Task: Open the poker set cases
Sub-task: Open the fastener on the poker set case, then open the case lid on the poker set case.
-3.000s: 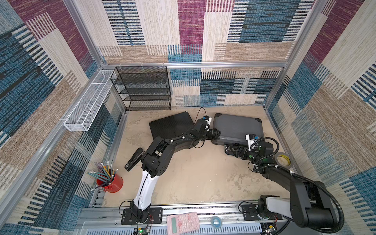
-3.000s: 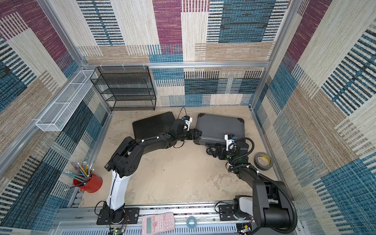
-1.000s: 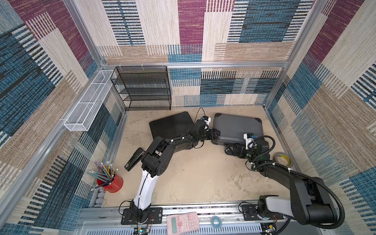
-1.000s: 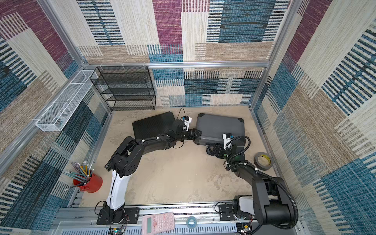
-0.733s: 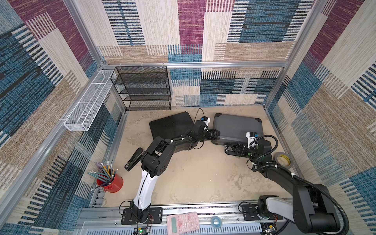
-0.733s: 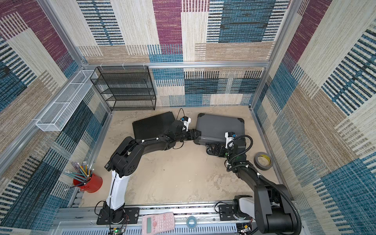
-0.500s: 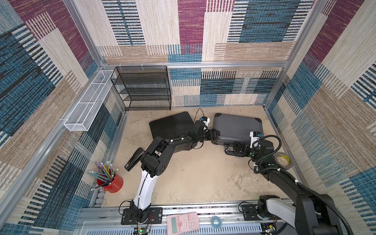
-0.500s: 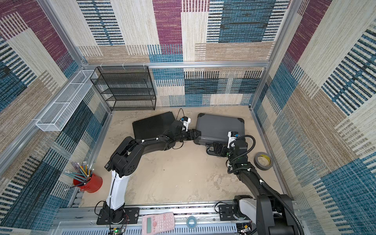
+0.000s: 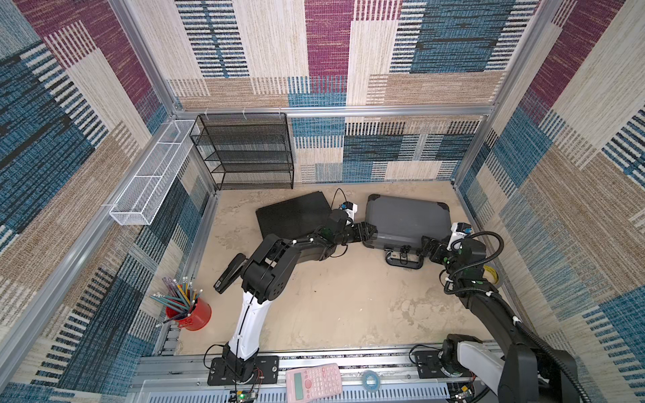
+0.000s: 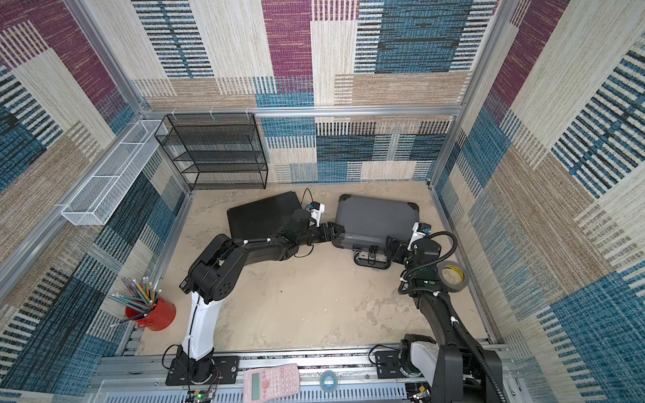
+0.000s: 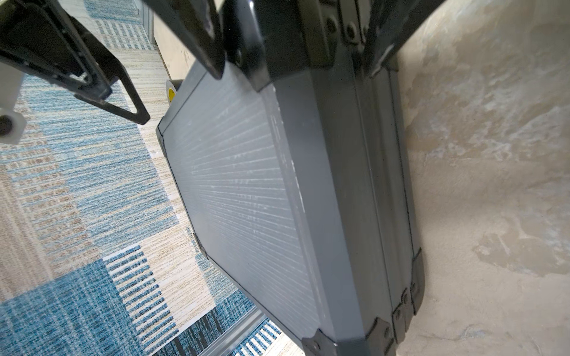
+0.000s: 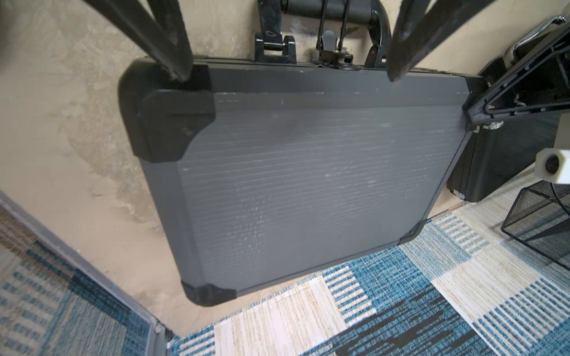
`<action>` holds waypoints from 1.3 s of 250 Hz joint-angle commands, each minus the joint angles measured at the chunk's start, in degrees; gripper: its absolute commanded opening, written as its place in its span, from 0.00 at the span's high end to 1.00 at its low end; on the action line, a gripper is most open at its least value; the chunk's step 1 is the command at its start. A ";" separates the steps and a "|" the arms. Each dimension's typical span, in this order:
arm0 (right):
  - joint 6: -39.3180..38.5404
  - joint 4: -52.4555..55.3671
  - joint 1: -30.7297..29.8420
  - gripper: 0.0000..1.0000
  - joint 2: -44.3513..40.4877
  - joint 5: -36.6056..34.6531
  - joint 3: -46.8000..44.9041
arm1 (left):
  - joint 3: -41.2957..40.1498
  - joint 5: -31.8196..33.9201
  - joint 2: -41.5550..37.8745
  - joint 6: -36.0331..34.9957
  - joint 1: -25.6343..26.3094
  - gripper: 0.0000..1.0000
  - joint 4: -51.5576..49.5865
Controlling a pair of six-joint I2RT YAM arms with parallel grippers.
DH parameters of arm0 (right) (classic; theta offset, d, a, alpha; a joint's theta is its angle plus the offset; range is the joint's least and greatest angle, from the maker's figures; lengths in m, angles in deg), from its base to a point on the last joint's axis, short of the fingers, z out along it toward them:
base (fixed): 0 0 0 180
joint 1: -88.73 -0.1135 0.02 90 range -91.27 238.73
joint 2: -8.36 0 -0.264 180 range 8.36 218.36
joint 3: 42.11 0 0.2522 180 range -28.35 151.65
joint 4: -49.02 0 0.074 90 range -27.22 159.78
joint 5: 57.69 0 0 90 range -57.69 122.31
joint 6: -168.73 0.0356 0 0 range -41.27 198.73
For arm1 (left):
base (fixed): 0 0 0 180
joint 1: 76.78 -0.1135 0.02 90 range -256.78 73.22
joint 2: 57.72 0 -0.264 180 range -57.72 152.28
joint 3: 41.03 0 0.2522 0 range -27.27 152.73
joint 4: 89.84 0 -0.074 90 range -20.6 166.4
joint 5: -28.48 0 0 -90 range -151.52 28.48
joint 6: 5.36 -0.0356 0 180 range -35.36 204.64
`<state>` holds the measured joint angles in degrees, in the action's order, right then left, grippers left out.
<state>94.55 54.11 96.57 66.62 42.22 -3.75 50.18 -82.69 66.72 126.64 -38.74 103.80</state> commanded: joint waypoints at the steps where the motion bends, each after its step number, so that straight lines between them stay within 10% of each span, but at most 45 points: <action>1: 0.60 -0.19 1.43 0.01 -0.69 0.08 -0.10 | -0.89 -0.86 0.36 -0.07 0.06 0.28 -7.78; 325: 7.74 -11.07 19.30 0.01 7.51 21.54 -1.61 | -9.65 7.07 -7.62 -2.94 1.25 0.01 3.83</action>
<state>101.85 45.94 115.41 74.71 62.28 -5.06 40.95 -78.82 60.58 126.49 -37.86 108.30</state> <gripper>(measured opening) 0.993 0.999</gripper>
